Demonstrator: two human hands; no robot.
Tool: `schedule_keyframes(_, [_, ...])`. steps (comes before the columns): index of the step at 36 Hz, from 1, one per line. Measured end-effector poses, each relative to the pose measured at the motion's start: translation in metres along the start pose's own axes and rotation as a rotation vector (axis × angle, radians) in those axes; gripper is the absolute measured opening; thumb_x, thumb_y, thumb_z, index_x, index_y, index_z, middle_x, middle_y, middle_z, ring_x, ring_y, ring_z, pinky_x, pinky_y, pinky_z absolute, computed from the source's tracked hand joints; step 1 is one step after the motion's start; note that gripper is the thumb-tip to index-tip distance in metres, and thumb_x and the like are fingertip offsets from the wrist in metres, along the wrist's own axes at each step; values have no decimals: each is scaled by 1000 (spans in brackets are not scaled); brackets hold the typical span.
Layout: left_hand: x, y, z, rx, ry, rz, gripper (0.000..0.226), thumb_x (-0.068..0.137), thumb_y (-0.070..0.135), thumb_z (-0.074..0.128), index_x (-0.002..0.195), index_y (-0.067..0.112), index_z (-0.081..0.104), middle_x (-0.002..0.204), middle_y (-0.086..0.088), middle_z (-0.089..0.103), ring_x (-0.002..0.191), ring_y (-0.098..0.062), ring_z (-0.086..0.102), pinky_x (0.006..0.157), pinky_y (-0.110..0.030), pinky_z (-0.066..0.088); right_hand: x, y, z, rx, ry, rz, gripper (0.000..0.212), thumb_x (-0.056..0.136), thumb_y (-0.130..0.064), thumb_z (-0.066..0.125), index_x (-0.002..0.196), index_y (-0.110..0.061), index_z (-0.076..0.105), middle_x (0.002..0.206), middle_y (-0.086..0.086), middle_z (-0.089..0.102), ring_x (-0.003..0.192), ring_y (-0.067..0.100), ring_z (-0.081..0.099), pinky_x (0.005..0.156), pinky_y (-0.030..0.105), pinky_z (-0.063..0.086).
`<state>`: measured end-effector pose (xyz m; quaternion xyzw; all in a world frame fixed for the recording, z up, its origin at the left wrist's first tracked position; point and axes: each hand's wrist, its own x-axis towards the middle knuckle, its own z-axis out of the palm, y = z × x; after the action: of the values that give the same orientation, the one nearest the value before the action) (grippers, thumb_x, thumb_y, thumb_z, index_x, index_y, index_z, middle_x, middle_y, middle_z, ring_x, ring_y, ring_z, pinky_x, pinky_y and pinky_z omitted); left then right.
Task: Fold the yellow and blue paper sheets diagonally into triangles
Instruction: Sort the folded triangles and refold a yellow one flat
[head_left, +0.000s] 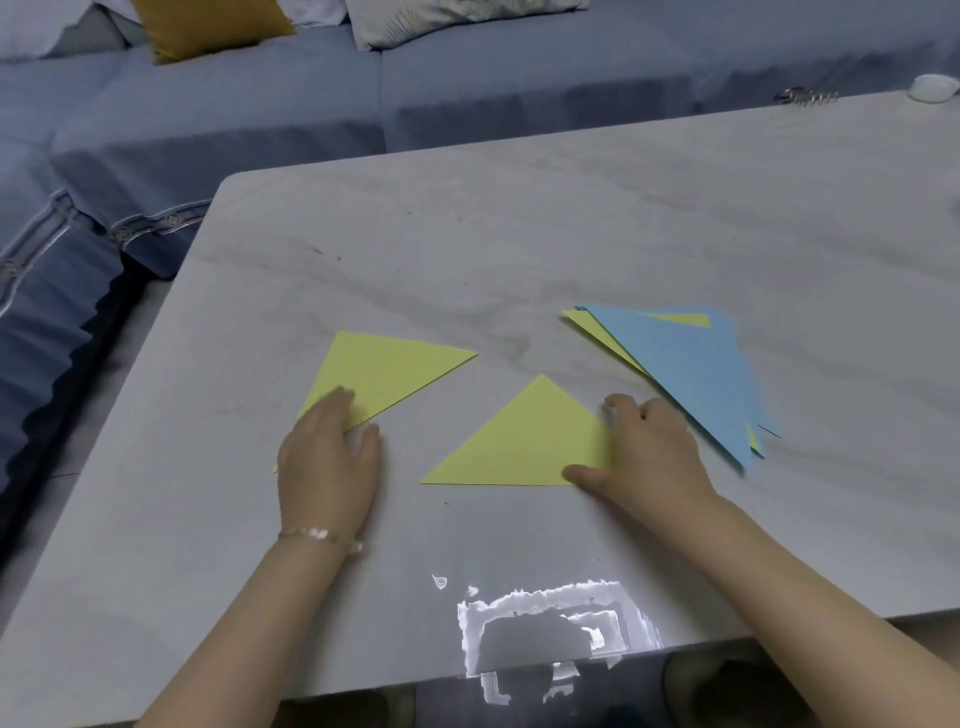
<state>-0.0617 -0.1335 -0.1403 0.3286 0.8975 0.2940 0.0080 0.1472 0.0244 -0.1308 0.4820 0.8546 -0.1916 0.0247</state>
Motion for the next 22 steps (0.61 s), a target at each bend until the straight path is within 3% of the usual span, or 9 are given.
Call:
schedule_keyframes(2, [15, 4, 3, 39, -52, -160, 62, 85, 26, 58, 138, 9, 31, 150, -14, 26, 139, -27, 22, 113, -42, 19, 7, -6, -3, -40, -75, 72, 79, 67, -53, 71, 124, -13, 35, 118, 13, 45, 111, 31, 42, 88, 36, 37])
schedule_keyframes(4, [28, 3, 6, 82, -116, -298, 77, 83, 37, 60, 142, 10, 19, 152, -18, 14, 141, -31, 12, 114, -45, 15, 11, -9, -5, -46, -121, 126, 81, 65, -53, 72, 123, -12, 35, 119, 12, 46, 112, 31, 42, 88, 35, 38])
schedule_keyframes(7, [40, -2, 10, 141, -144, -403, 79, 80, 42, 62, 140, 8, 24, 144, -21, 30, 134, -38, 25, 108, -49, 24, 8, -7, -6, 31, -134, 146, 74, 65, -48, 75, 119, -12, 40, 117, 10, 48, 109, 29, 46, 83, 34, 39])
schedule_keyframes(9, [43, -1, 10, 166, -125, -394, 71, 80, 38, 63, 136, 7, 31, 137, -20, 40, 128, -39, 32, 103, -48, 29, 3, -3, -3, 122, -92, 93, 51, 69, -42, 73, 103, -15, 47, 109, 9, 49, 95, 27, 50, 71, 31, 39])
schedule_keyframes(11, [42, 1, 10, 151, -113, -356, 65, 82, 32, 62, 135, 9, 32, 135, -19, 42, 126, -38, 33, 101, -46, 30, -2, 2, -1, 211, -9, 1, 29, 77, -38, 66, 81, -18, 46, 95, 6, 50, 80, 22, 47, 62, 30, 34])
schedule_keyframes(14, [41, 2, 12, 99, -80, -321, 66, 80, 26, 65, 136, 12, 33, 134, -18, 42, 124, -37, 35, 99, -46, 31, -5, 12, -6, 503, 213, -46, 25, 83, -30, 62, 68, -16, 47, 71, 2, 52, 67, 21, 47, 54, 22, 30])
schedule_keyframes(16, [40, 3, 12, 54, -53, -317, 67, 78, 22, 68, 136, 13, 34, 133, -18, 41, 124, -37, 37, 100, -46, 30, -1, 19, -17, 654, 415, 21, 23, 83, -26, 63, 77, -6, 53, 73, 11, 58, 68, 27, 50, 53, 25, 30])
schedule_keyframes(18, [39, 5, 11, 12, -48, -307, 64, 78, 18, 68, 134, 13, 36, 132, -19, 42, 121, -36, 41, 100, -45, 31, 5, 29, -30, 735, 560, 98, 20, 83, -22, 64, 90, -7, 53, 81, 8, 56, 70, 25, 47, 52, 22, 29])
schedule_keyframes(22, [34, 7, 12, -154, -28, -273, 50, 85, 7, 56, 131, 13, 39, 127, -17, 50, 115, -36, 47, 102, -47, 34, 22, 53, -45, 745, 546, 269, 54, 84, -26, 62, 130, -11, 38, 104, 3, 51, 92, 22, 49, 73, 22, 33])
